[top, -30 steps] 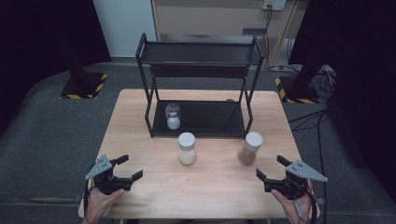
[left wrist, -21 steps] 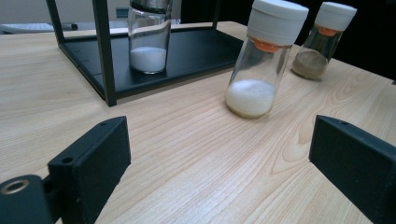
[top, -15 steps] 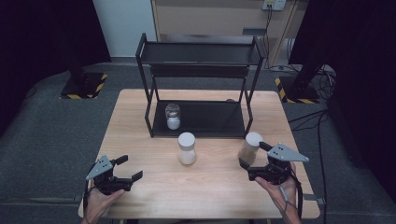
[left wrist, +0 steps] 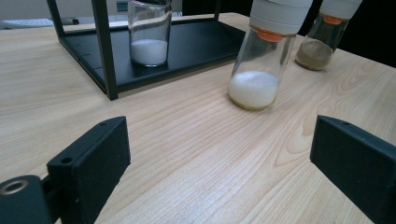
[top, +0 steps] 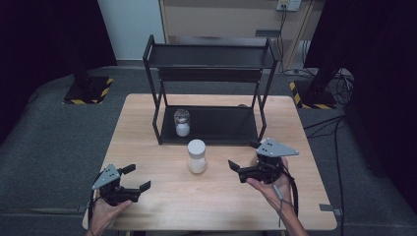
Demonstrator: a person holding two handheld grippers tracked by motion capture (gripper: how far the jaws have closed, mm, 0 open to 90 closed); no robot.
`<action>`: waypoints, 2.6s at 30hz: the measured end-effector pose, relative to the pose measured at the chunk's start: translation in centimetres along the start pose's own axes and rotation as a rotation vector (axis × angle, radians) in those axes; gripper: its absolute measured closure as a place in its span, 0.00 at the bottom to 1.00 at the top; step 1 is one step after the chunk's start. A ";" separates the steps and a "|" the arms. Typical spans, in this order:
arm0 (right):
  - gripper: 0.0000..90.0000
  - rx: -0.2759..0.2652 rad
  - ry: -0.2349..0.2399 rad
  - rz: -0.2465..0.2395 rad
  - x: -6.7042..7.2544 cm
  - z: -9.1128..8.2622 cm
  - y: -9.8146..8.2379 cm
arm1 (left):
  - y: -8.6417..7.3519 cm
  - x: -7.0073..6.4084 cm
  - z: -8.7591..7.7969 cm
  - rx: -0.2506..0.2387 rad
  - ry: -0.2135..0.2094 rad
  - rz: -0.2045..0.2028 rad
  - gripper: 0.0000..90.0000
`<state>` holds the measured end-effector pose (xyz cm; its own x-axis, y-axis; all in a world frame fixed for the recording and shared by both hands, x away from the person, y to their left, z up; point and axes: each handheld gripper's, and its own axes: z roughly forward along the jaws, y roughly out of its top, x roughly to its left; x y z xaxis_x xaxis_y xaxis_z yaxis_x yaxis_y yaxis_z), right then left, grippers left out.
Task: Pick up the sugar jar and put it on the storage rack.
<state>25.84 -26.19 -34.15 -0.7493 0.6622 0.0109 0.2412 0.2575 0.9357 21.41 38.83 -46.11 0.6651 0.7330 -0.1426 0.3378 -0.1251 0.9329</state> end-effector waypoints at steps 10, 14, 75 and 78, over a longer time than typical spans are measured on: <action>0.04 0.038 0.074 -0.013 0.4 4.3 2.5 | 0.1 -0.1 0.1 0.012 -0.004 0.005 0.04; 0.04 0.061 0.096 -0.021 0.6 6.3 3.1 | 0.1 0.0 0.2 0.014 -0.007 0.005 0.04; 0.37 0.130 0.103 -0.034 0.2 14.9 1.9 | 0.1 0.1 0.4 0.025 -0.023 0.007 0.05; 0.37 0.126 0.088 -0.034 0.0 14.8 2.6 | 0.1 0.1 0.4 0.024 -0.022 0.007 0.05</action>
<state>35.64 -15.12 -36.93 -0.8082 0.5886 0.0162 0.2864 0.3688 0.8843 21.81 38.63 -46.13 0.6822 0.7169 -0.1437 0.3490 -0.1466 0.9256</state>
